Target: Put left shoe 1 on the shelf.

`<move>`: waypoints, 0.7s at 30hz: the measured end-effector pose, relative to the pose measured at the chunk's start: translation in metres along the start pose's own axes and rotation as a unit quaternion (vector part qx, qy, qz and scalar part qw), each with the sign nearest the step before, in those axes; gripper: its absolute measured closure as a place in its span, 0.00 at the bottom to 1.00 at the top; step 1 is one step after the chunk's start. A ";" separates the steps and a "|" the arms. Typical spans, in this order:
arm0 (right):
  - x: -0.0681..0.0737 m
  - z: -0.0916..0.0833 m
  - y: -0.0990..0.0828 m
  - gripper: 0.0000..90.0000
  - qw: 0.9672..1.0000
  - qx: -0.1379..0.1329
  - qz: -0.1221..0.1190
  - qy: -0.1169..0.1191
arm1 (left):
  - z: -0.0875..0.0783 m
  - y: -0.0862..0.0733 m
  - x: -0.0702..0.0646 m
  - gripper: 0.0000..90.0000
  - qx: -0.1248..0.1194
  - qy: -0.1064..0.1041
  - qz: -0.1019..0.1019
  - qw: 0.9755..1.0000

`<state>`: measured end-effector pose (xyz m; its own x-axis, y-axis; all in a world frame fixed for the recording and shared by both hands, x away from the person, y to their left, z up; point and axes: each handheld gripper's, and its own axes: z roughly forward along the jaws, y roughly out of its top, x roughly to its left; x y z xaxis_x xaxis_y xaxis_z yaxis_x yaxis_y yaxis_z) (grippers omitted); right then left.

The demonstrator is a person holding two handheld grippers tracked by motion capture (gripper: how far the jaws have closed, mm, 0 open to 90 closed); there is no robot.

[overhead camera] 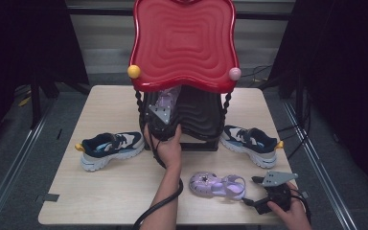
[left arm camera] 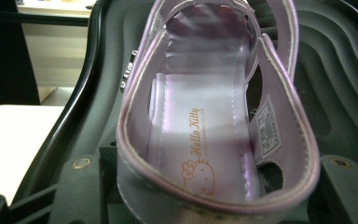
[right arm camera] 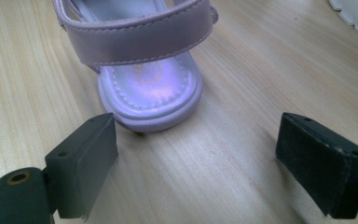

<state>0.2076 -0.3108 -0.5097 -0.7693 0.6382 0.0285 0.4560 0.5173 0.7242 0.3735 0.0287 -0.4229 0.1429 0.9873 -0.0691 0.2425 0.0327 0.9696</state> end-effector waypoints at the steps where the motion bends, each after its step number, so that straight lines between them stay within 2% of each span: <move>1: 0.000 0.000 0.000 0.13 1.000 0.000 0.000 0.000 | 0.000 0.000 0.000 0.41 0.000 0.000 0.000 1.000; 3: 0.000 0.000 0.000 0.13 1.000 0.000 -0.001 0.000 | 0.002 0.002 -0.002 0.41 -0.004 0.005 0.004 1.000; 4: 0.000 0.000 0.000 0.13 1.000 0.000 0.000 0.000 | 0.004 0.004 -0.004 0.41 -0.006 0.011 -0.004 1.000; 6: 0.000 0.000 0.000 0.13 1.000 0.000 0.000 0.000 | 0.006 0.005 -0.005 0.41 -0.009 0.015 -0.004 1.000; 10: 0.000 0.000 0.000 0.13 1.000 0.000 0.000 0.000 | 0.013 0.006 -0.013 0.38 -0.004 0.016 0.017 1.000; 11: 0.000 0.000 0.000 0.13 1.000 0.000 0.000 0.000 | 0.013 0.006 -0.013 0.37 -0.004 0.016 0.017 1.000; 14: 0.000 0.000 0.000 0.13 1.000 0.000 0.000 0.000 | 0.013 0.005 -0.016 0.33 0.010 0.000 0.021 1.000; 21: 0.000 0.000 0.000 0.13 1.000 0.000 0.000 0.000 | 0.013 0.006 -0.017 0.28 0.020 -0.020 0.022 0.999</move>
<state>0.2077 -0.3108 -0.5097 -0.7694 0.6381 0.0285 0.4558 0.5173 0.7243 0.3847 0.0097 -0.4190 0.1926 0.9806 -0.0367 0.2739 -0.0178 0.9616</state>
